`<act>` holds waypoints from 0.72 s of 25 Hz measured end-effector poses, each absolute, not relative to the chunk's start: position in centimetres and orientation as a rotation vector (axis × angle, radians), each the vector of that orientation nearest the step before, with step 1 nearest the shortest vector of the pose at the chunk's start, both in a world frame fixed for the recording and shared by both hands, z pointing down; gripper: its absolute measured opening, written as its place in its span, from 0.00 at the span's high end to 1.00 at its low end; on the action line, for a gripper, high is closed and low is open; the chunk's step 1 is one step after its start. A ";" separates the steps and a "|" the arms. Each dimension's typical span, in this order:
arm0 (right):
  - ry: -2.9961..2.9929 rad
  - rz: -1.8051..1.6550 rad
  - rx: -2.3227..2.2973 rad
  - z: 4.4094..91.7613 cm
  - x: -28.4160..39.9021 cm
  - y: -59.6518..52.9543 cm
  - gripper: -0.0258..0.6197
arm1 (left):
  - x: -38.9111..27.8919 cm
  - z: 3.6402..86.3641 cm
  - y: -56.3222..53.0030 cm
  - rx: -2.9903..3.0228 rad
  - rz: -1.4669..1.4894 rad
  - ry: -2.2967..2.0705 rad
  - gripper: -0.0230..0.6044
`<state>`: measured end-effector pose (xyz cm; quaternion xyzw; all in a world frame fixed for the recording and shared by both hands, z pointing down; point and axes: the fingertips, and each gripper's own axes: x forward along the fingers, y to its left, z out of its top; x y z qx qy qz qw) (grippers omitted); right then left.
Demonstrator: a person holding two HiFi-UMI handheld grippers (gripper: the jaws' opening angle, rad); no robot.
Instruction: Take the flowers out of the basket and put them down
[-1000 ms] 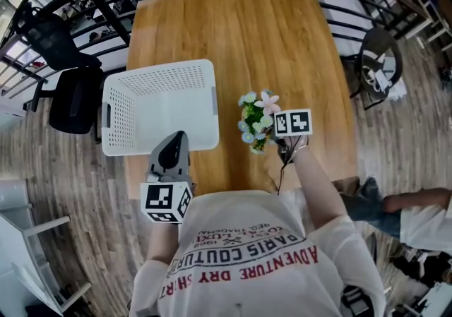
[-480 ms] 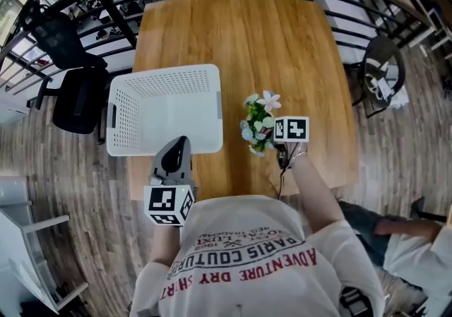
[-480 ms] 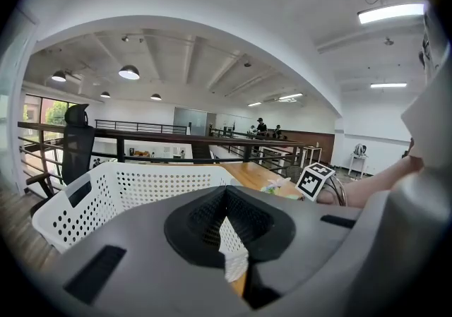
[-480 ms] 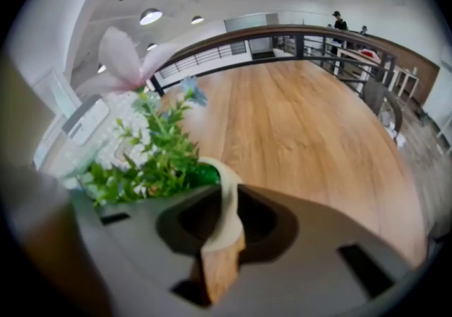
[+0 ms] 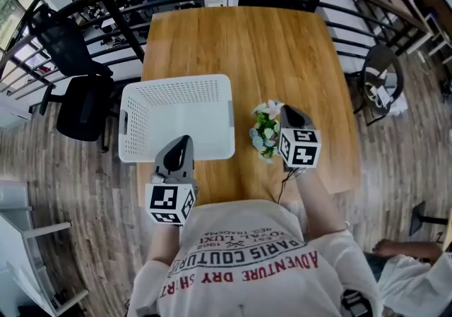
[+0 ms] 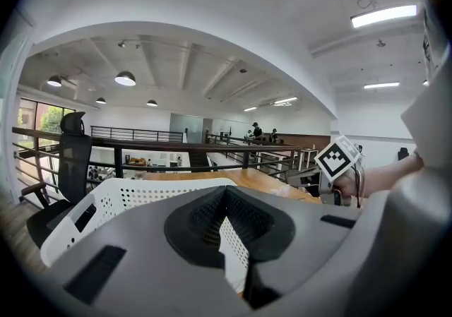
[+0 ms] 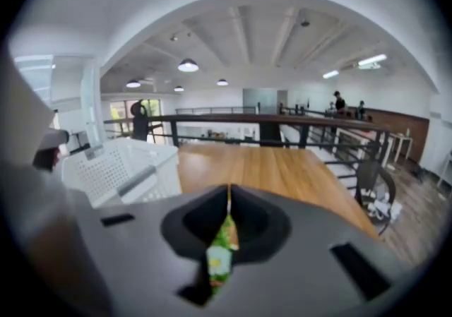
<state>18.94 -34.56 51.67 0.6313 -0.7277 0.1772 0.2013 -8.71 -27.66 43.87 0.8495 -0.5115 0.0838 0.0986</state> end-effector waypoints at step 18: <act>-2.479 0.166 1.557 44.1 3.7 -32.9 0.92 | -15.5 42.1 -30.0 2.525 0.194 -1.583 0.92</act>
